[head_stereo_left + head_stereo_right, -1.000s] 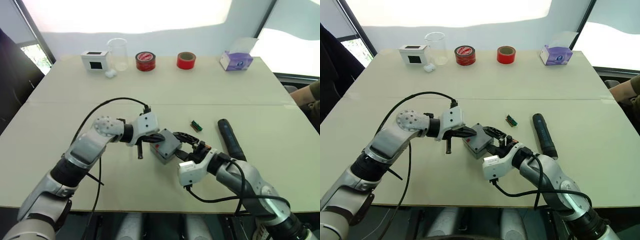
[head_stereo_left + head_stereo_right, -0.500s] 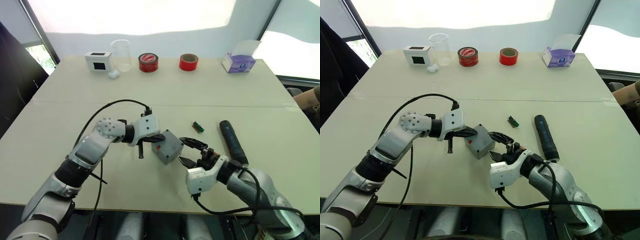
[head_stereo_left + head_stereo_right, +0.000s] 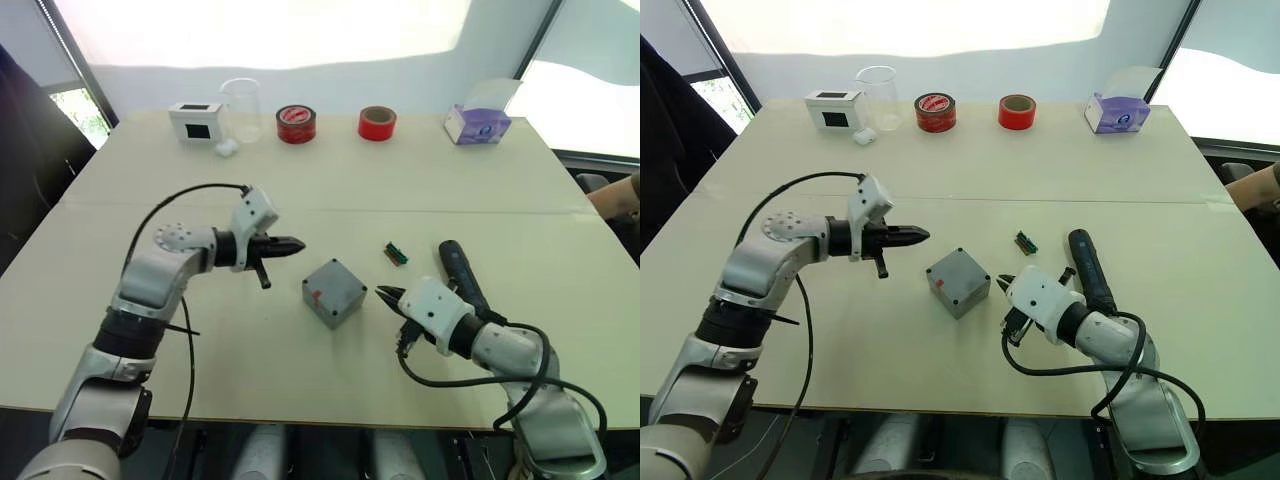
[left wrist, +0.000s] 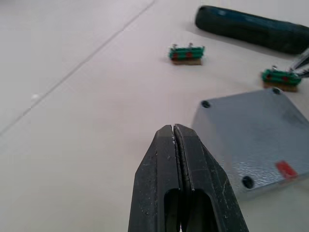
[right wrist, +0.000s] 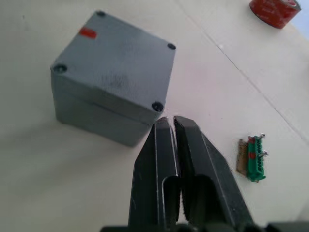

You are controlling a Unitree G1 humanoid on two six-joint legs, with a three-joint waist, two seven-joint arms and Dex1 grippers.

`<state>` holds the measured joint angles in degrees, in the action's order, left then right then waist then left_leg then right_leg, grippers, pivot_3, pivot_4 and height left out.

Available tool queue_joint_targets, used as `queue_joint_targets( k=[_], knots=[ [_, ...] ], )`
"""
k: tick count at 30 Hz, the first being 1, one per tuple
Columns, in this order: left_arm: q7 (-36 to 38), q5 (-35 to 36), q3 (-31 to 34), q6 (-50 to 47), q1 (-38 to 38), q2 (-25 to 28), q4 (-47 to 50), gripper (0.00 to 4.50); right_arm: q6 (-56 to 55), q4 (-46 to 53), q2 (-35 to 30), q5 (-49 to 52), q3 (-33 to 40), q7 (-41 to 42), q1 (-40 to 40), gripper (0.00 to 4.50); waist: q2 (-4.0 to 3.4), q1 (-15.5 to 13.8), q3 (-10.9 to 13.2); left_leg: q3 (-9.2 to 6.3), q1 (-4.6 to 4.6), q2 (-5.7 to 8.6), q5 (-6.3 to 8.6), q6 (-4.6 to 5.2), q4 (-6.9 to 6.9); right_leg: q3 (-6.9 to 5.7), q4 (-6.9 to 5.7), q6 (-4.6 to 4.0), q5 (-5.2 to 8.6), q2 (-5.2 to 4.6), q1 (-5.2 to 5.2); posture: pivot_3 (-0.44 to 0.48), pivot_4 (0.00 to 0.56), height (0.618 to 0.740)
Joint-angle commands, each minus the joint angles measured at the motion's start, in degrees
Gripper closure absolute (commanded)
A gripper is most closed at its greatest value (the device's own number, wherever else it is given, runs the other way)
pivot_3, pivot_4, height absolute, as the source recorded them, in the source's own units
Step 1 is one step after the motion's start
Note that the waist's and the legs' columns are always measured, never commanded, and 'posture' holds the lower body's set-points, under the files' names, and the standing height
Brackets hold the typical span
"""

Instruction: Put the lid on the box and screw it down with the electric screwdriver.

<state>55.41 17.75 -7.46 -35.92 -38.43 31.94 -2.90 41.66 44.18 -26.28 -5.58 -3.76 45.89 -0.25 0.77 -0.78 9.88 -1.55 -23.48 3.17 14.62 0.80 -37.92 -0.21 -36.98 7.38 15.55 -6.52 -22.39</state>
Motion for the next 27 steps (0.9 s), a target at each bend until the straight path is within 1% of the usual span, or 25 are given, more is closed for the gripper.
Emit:
queue_joint_targets(
  k=[1, 4, 6, 9, 17, 22, 27],
  knots=[
    [-1.4, -2.7, -1.4, 2.7, -1.2, -0.9, -2.5, 4.50, 11.4, 4.0, -1.8, 5.8, -0.6, 1.8, -2.5, 4.46, 0.00, 0.0, 0.0, 0.00, 0.00, 0.01, 0.00, 0.00, 0.00, 0.00, 0.00, 0.00, 0.00, -0.02, 0.00, 0.000, 0.150, 0.740],
    [-0.9, -5.4, -4.5, 5.7, -0.9, -2.1, -5.2, 4.50, 17.2, 3.9, -2.8, 8.3, -2.5, 1.1, -5.1, 4.46, 0.00, 0.1, 0.0, 0.00, 0.00, 0.02, 0.00, -0.01, 0.01, 0.00, 0.00, 0.00, 0.00, -0.02, -0.02, 0.000, 0.150, 0.740],
    [-0.5, -6.0, -6.1, 6.5, -0.9, -4.0, -7.2, 4.50, 20.8, 2.1, -2.9, 9.2, -4.6, 0.1, -8.5, 4.46, 0.00, 0.1, 0.0, 0.01, -0.01, 0.02, 0.00, -0.01, 0.03, 0.00, 0.00, 0.00, 0.00, -0.02, -0.03, 0.000, 0.150, 0.740],
    [0.7, -6.2, -7.5, 6.6, -0.5, -5.4, -7.9, 4.50, 22.3, -0.6, -2.6, 9.4, -7.7, -2.2, -12.3, 4.46, 0.01, 0.1, 0.0, 0.01, -0.06, 0.02, 0.00, -0.01, 0.03, 0.01, 0.01, 0.00, 0.00, -0.04, -0.09, 0.000, 0.150, 0.740],
    [2.6, -4.7, -8.6, 2.1, 3.8, -4.2, 0.7, 4.50, 21.8, -4.0, -2.2, 10.9, -10.2, -6.8, -15.6, 4.46, 0.00, 0.3, 0.0, 0.01, -0.48, 0.01, -0.02, -0.05, 0.04, 0.03, -0.05, -0.01, -0.01, -0.06, -0.55, 0.000, 0.150, 0.740],
    [1.9, -2.9, -7.1, -3.3, 8.2, -1.6, 9.2, 4.50, 18.0, -7.9, -1.6, 10.4, -11.5, -9.3, -17.3, 4.46, 0.00, 0.4, 0.0, 0.01, -0.58, 0.02, -0.03, -0.07, 0.03, 0.03, -0.08, -0.01, -0.01, -0.07, -0.65, 0.000, 0.150, 0.740],
    [0.7, -2.1, -6.0, -6.8, 10.1, -0.9, 13.4, 4.50, 15.8, -9.9, -1.9, 11.1, -12.2, -10.2, -18.0, 4.46, -0.01, 0.1, 0.0, 0.01, -0.62, 0.03, -0.03, -0.07, 0.04, 0.02, -0.09, -0.01, -0.02, -0.07, -0.70, 0.000, 0.150, 0.740]
  ],
)
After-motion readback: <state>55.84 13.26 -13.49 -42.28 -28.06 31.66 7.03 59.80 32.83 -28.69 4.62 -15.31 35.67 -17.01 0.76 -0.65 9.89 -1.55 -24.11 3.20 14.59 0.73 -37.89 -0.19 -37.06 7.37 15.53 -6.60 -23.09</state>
